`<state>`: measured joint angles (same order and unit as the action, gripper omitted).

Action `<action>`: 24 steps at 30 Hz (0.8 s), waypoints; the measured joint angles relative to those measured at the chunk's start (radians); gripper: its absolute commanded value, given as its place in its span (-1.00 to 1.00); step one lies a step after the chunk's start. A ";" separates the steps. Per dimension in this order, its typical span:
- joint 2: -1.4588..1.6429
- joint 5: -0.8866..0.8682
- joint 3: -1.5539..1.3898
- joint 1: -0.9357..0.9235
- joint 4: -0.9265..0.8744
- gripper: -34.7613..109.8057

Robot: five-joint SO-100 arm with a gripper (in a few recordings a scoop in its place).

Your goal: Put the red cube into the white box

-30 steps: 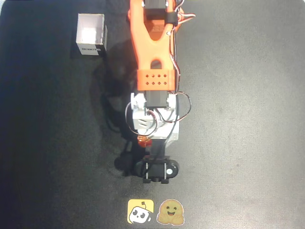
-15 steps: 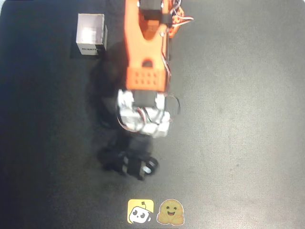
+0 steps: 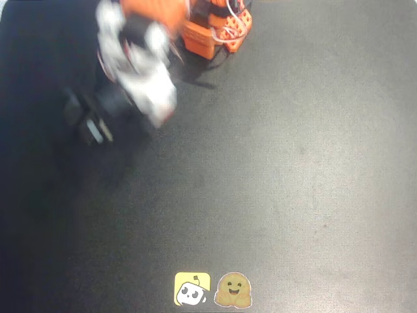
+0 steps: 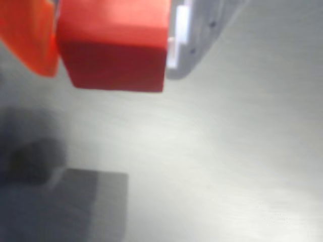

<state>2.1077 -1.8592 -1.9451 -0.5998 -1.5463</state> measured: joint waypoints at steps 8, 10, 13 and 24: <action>0.137 0.233 -0.103 -0.451 -0.055 -0.52; 0.137 0.272 -0.103 -0.525 -0.057 -0.52; 0.135 0.284 -0.103 -0.581 -0.057 -0.52; 0.048 0.287 -0.109 -0.644 -0.041 -0.39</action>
<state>2.1552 -1.5723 -2.0540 -1.2441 -1.5877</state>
